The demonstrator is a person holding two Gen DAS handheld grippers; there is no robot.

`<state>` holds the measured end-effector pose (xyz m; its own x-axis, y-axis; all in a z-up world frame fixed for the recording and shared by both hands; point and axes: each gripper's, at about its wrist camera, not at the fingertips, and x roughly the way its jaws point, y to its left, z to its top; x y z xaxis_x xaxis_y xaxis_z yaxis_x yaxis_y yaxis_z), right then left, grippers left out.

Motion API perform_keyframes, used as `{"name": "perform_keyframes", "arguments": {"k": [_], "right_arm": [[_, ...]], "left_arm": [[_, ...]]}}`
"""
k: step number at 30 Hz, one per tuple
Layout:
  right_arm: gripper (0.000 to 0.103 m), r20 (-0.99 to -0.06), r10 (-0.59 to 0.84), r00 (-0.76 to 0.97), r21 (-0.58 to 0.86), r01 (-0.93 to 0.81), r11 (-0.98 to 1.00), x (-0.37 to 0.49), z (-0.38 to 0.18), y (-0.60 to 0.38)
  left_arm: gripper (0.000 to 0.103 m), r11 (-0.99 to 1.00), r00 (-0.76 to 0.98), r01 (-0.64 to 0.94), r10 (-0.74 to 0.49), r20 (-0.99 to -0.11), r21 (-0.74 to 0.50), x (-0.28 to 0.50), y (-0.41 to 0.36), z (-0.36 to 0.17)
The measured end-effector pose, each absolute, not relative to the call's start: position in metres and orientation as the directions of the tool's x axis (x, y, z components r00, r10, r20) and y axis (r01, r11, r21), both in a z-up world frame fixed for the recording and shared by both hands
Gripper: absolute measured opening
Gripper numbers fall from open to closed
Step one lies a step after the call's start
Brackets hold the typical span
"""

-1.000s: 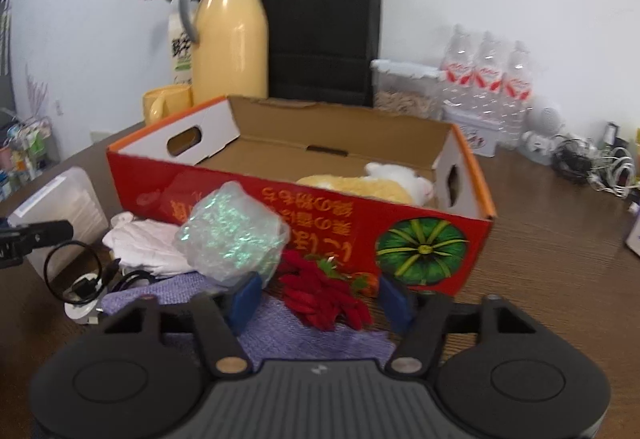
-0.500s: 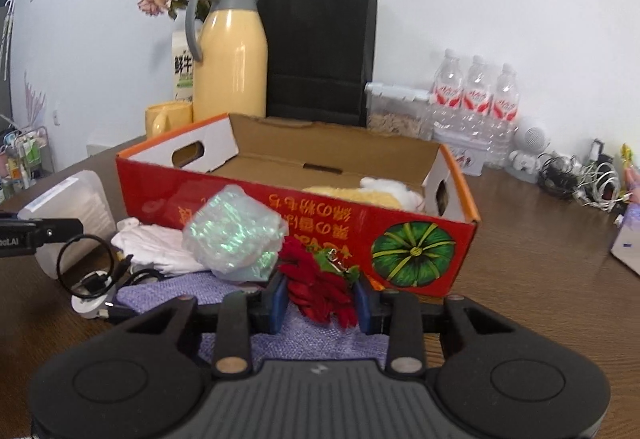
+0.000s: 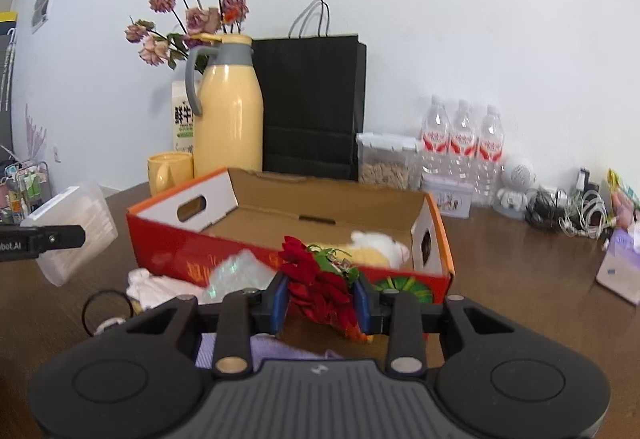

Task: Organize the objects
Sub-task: 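Carry the container and rose into the cardboard box and open both grippers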

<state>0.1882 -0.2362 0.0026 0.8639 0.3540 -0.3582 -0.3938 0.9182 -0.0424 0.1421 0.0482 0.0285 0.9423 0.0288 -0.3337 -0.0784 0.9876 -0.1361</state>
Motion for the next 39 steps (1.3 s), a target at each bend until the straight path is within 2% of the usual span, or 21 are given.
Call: {"name": "perform_keyframes", "arguments": {"k": [6, 11, 21, 23, 26, 33, 34, 35, 36, 37, 38, 39], "right_arm": [[0.032, -0.312, 0.376, 0.873, -0.062, -0.413, 0.909, 0.202, 0.021, -0.223], [0.032, -0.284, 0.395, 0.874, -0.057, -0.427, 0.903, 0.225, 0.035, -0.205], [0.032, -0.327, 0.363, 0.872, -0.065, -0.404, 0.912, 0.293, 0.030, -0.169], [0.032, -0.350, 0.339, 0.873, -0.070, -0.385, 0.920, 0.306, 0.017, -0.165], [0.032, -0.407, 0.335, 0.850, -0.063, -0.392, 0.918, 0.317, 0.000, -0.164], [0.033, -0.431, 0.331, 0.840, -0.039, -0.384, 0.923, 0.320, -0.008, -0.170], [0.034, -0.436, 0.330, 0.837, -0.034, -0.382, 0.923, 0.320, -0.009, -0.171], [0.036, -0.438, 0.327, 0.837, -0.029, -0.377, 0.926, 0.319, -0.009, -0.172], [0.038, -0.440, 0.328, 0.836, -0.022, -0.375, 0.927, 0.319, -0.009, -0.174], [0.046, -0.445, 0.330, 0.833, -0.014, -0.374, 0.927, 0.319, -0.009, -0.176], [0.062, -0.447, 0.333, 0.830, -0.002, -0.373, 0.928, 0.319, -0.009, -0.178], [0.071, -0.445, 0.335, 0.831, 0.006, -0.371, 0.929, 0.318, -0.009, -0.180]], "left_arm": [[0.042, 0.993, 0.962, -0.050, 0.019, -0.274, -0.108, 0.165, 0.034, 0.057], [0.042, 0.994, 0.964, -0.038, 0.011, -0.265, -0.099, 0.198, 0.024, 0.072], [0.042, 0.989, 0.948, -0.061, 0.014, -0.317, -0.137, 0.281, 0.008, 0.065], [0.042, 0.988, 0.932, -0.085, 0.034, -0.362, -0.126, 0.295, 0.005, 0.054], [0.042, 0.992, 0.911, -0.080, 0.033, -0.411, -0.097, 0.303, 0.002, 0.038], [0.043, 0.994, 0.900, -0.084, 0.045, -0.434, -0.072, 0.302, 0.002, 0.028], [0.047, 0.994, 0.902, -0.087, 0.050, -0.428, -0.066, 0.301, 0.003, 0.028], [0.062, 0.994, 0.906, -0.089, 0.056, -0.420, -0.059, 0.299, 0.002, 0.029], [0.073, 0.994, 0.911, -0.094, 0.064, -0.408, -0.054, 0.297, 0.002, 0.031], [0.093, 0.994, 0.918, -0.097, 0.067, -0.390, -0.056, 0.293, 0.003, 0.033], [0.103, 0.994, 0.926, -0.097, 0.068, -0.371, -0.059, 0.290, 0.003, 0.035], [0.103, 0.993, 0.933, -0.095, 0.066, -0.354, -0.064, 0.287, 0.004, 0.037]]}}
